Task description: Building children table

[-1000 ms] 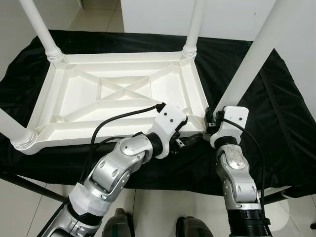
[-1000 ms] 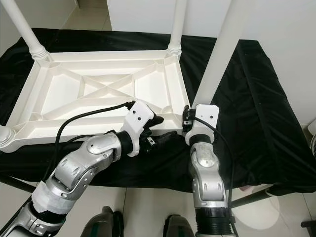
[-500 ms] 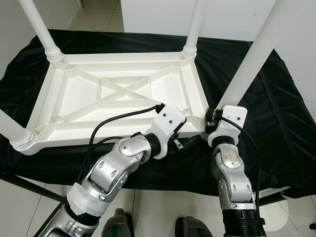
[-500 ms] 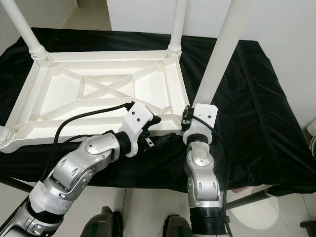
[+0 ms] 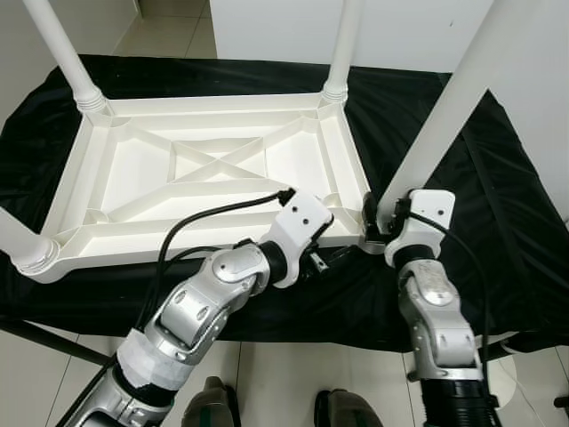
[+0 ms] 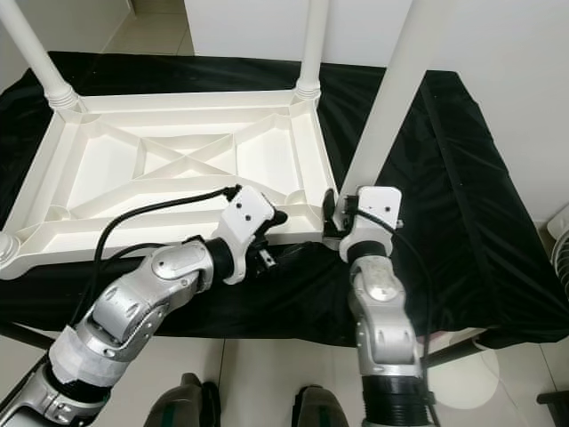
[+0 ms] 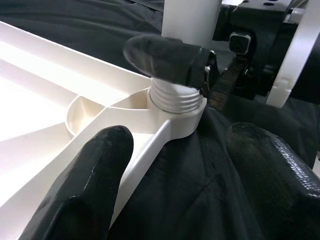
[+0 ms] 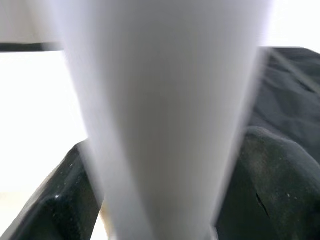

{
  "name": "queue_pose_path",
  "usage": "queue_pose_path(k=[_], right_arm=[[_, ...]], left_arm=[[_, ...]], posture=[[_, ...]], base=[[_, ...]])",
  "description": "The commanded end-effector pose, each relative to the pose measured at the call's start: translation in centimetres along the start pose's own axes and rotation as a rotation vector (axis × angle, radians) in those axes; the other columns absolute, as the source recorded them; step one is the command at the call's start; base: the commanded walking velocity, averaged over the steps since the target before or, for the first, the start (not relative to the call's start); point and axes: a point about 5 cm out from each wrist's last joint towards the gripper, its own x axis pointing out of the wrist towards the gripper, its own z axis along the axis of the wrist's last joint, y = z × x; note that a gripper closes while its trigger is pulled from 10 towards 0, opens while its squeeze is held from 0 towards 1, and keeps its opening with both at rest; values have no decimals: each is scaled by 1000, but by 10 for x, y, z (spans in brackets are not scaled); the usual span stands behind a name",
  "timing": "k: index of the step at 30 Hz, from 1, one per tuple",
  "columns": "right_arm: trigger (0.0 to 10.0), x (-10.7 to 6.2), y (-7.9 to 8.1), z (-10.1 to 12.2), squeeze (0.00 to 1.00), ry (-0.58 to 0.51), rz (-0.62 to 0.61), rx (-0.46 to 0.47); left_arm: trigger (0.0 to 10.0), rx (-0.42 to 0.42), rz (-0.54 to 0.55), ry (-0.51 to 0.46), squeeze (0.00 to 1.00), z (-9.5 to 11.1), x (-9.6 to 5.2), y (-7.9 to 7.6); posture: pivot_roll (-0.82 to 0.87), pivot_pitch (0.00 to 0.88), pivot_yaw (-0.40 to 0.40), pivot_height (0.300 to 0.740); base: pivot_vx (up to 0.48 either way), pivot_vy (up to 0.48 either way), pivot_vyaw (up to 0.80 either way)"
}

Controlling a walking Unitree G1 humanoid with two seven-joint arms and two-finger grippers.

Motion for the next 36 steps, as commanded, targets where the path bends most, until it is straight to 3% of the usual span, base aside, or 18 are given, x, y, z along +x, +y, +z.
queue_pose_path(k=[1,6,7,13,22,33,34,35,36], right_arm=[[10000,-4,-5,0,0,-11,84,-8],[10000,-3,-14,1,0,-18,164,-36],[10000,1,-22,0,0,-6,257,-81],[10000,8,-29,-8,0,37,391,-132],[10000,15,-23,-17,0,64,495,-120],[10000,32,-10,-8,0,-1,604,-124],[9647,32,-10,-8,0,0,612,-127],[5098,32,-11,-10,0,8,619,-133],[5098,32,-11,-10,0,8,619,-133]], left_arm=[[10000,26,-88,2,0,3,-2,-6],[10000,29,-96,9,0,3,-3,-6],[10000,33,-102,13,0,2,-4,-7],[10000,32,-102,13,0,3,-5,-6],[10000,33,-96,14,0,4,-7,-8],[10000,28,-109,20,0,4,-7,-11],[10000,27,-109,19,0,4,-7,-11],[10000,27,-107,19,0,4,-7,-10],[10000,27,-107,19,0,4,-7,-10]], posture=[[-81,91,15,740],[-84,92,20,740],[-84,93,20,740],[-77,95,19,740],[-56,95,10,740],[-52,96,3,740],[-52,96,1,740],[-51,96,0,740],[-51,96,0,740]], base=[[0,0,0],[0,0,0],[0,0,0],[0,0,0],[0,0,0],[0,0,0],[0,0,0],[0,0,0],[0,0,0]])
